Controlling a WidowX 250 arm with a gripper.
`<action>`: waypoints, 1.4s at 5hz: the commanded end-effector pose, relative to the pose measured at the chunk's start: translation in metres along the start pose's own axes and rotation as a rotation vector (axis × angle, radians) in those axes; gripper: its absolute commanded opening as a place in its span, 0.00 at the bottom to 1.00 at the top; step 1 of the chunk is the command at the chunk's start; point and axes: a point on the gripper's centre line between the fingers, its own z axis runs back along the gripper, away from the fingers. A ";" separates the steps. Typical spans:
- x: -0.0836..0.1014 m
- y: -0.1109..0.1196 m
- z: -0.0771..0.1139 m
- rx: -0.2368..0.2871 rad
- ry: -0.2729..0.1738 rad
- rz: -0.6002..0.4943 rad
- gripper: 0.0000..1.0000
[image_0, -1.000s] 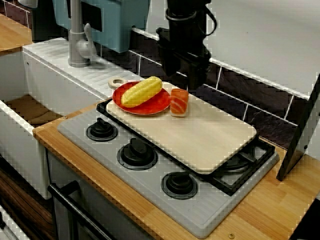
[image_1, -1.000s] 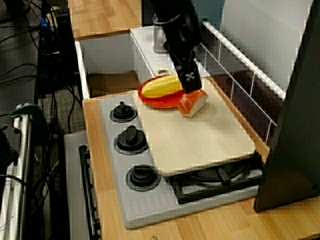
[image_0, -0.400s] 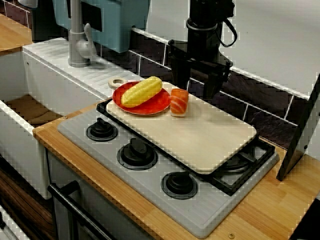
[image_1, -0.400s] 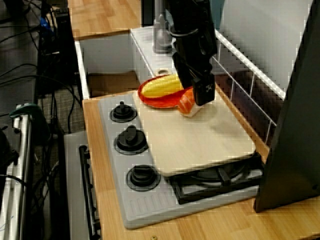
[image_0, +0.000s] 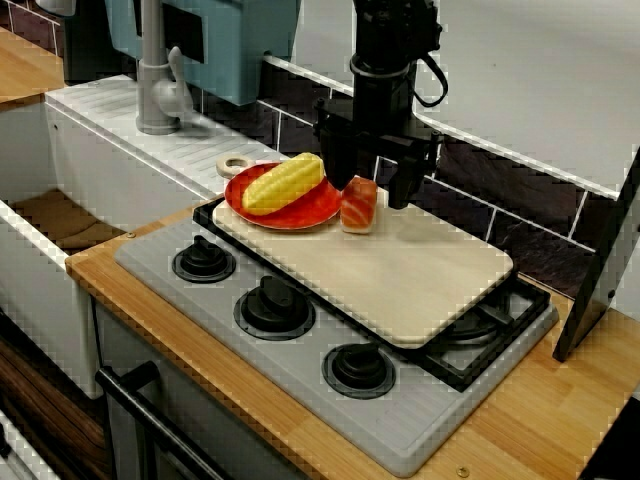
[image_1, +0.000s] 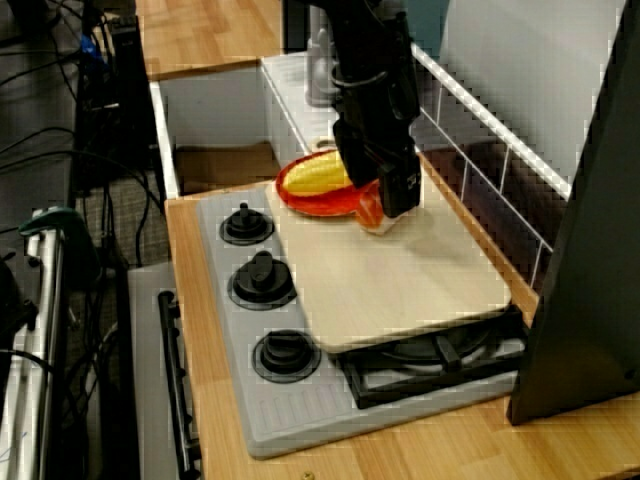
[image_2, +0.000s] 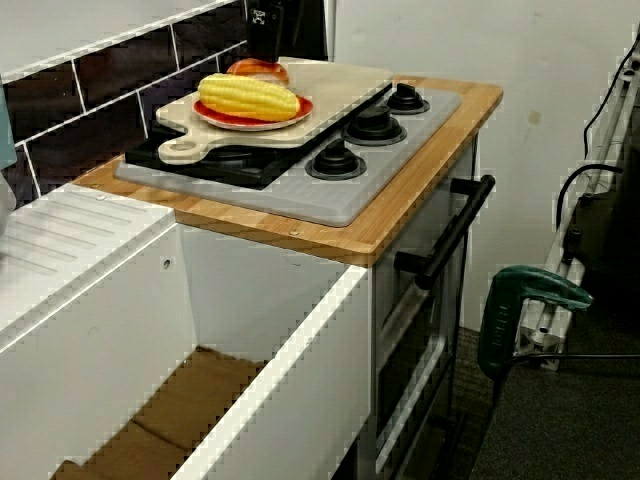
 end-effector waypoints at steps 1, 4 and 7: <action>0.006 0.003 0.019 -0.023 -0.090 0.080 1.00; 0.008 0.002 0.017 -0.029 -0.076 0.074 1.00; 0.003 0.005 0.018 -0.027 -0.085 0.078 1.00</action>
